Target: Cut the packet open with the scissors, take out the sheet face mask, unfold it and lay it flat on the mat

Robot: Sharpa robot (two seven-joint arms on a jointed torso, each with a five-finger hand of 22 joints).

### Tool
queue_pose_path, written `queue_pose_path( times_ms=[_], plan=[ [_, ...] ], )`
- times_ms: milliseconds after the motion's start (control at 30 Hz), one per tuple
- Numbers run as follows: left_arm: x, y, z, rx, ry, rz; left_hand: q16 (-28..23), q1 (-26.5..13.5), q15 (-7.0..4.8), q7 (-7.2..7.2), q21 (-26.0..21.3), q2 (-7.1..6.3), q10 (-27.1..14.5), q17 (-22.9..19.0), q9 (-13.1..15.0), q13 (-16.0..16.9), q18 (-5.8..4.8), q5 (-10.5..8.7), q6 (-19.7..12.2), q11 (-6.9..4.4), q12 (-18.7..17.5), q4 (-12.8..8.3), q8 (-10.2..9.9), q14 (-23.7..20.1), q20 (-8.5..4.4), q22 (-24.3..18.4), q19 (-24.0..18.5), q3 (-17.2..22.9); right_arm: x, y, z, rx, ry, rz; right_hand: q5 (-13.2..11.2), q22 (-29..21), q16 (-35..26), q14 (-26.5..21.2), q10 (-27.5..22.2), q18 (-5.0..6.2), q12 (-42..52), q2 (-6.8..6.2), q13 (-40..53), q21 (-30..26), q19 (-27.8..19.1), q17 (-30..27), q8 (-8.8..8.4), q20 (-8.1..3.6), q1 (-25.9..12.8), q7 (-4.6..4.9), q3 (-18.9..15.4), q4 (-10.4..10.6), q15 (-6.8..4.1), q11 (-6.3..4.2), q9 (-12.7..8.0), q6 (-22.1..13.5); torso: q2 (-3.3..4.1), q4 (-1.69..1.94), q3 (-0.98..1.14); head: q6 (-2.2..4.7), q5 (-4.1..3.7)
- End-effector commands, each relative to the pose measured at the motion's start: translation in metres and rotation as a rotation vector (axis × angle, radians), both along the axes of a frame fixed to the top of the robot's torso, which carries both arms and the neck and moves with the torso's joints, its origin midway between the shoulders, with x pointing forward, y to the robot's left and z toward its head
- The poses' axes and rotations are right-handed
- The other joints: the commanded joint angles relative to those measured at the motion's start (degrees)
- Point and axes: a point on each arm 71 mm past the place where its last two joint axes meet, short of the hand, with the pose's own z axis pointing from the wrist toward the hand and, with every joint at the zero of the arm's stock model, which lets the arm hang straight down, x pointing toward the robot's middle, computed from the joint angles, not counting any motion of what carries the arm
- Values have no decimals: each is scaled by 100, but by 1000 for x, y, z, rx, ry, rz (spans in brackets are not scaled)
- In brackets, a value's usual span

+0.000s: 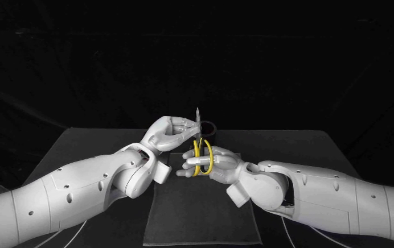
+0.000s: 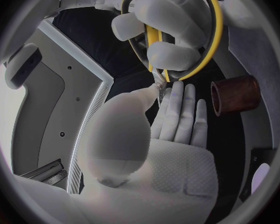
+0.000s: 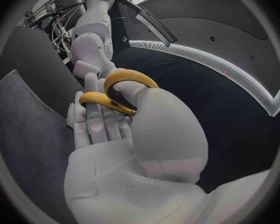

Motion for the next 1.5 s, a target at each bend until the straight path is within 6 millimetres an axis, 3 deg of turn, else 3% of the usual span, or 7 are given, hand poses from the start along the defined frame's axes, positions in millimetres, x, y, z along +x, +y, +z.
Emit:
queue_pose_path(
  times_ms=[33, 100, 200, 333, 700, 1167, 1500],
  plan=[
    [0, -3, -3, -53, 109, -75, -96, -12, 44, 44, -118, -18, -225, -31, 29, -11, 27, 39, -110, 33, -36, -497, 285, -155, 48, -32, -306, 529, -5, 6, 1, -19, -19, 45, -17, 10, -5, 431, 454, 20, 24, 139, 11, 30, 4, 12, -47, -1, -3, 7, 668, -659, -441, -333, -13, 60, 0, -5, 5, -1, 10],
    [-1, -2, -5, -63, 145, -103, -136, -65, 72, 65, -169, -67, -312, -43, 27, -13, 24, 38, -163, 62, -39, -487, 259, -222, 68, -46, -439, 507, -4, 5, 1, -19, -19, 46, -17, 13, -10, 420, 454, 20, 28, 140, 18, 33, -4, 22, -65, -1, -9, 7, 668, -663, -439, -333, -21, 80, 1, -6, 5, -4, 9],
    [-2, -2, -8, -75, 211, -166, -285, -364, 163, 131, -393, -304, -672, -85, -16, -16, 15, 30, -426, 170, -41, -349, 112, -487, 137, -101, -1033, 322, -5, 5, 1, -18, -19, 50, -17, 15, -14, 411, 456, 20, 31, 138, 22, 35, -9, 28, -78, 0, -14, 8, 666, -664, -437, -333, -26, 91, 0, -7, 4, -8, 12],
    [-3, -3, -11, -96, 277, -232, -395, -578, 230, 201, -500, -540, -954, -125, -86, -8, -4, 39, -673, 254, -31, -237, -52, -711, 173, -115, -1291, 117, -6, 5, 1, -15, -18, 72, -16, 22, -43, 355, 453, 19, 37, 139, 37, 41, -27, 44, -122, 5, -29, 11, 668, -672, -426, -329, -44, 126, -1, -5, 2, -12, 22],
    [-4, 2, -16, -156, 415, -336, -467, -996, 334, 256, -638, -845, -1325, -202, -246, 11, -90, 39, -1126, 381, -1, 124, -367, -1076, 172, -131, -1643, -702, -11, 2, 2, -2, -14, 184, -15, 25, -77, 293, 451, 19, 45, 142, 57, 39, -65, 66, -175, 15, -44, 12, 675, -682, -412, -327, -63, 169, 2, 0, 2, -32, 33],
    [-2, 14, -21, -132, 470, -393, -251, -475, 232, 246, -638, -611, -880, -137, -228, 39, -3, 40, -774, 254, 87, 22, -198, -808, 173, -116, -1621, -874, -17, -4, 4, 34, -12, 253, -18, 26, -84, 282, 464, 20, 48, 152, 69, 38, -82, 85, -198, 21, -48, -1, 675, -685, -415, -336, -69, 217, -2, -5, 1, -85, 42],
    [-3, 14, -21, -130, 478, -445, -203, -83, 131, -57, -644, -472, -440, -111, -197, 38, 33, 41, -348, 75, 130, -101, -5, -790, 117, -118, -1629, -592, -13, -11, 2, 23, -8, 230, -18, 29, -83, 282, 468, 22, 48, 153, 73, 43, -79, 94, -207, 20, -43, -3, 675, -691, -418, -339, -70, 234, -2, 2, -1, -96, 45]
  ],
)
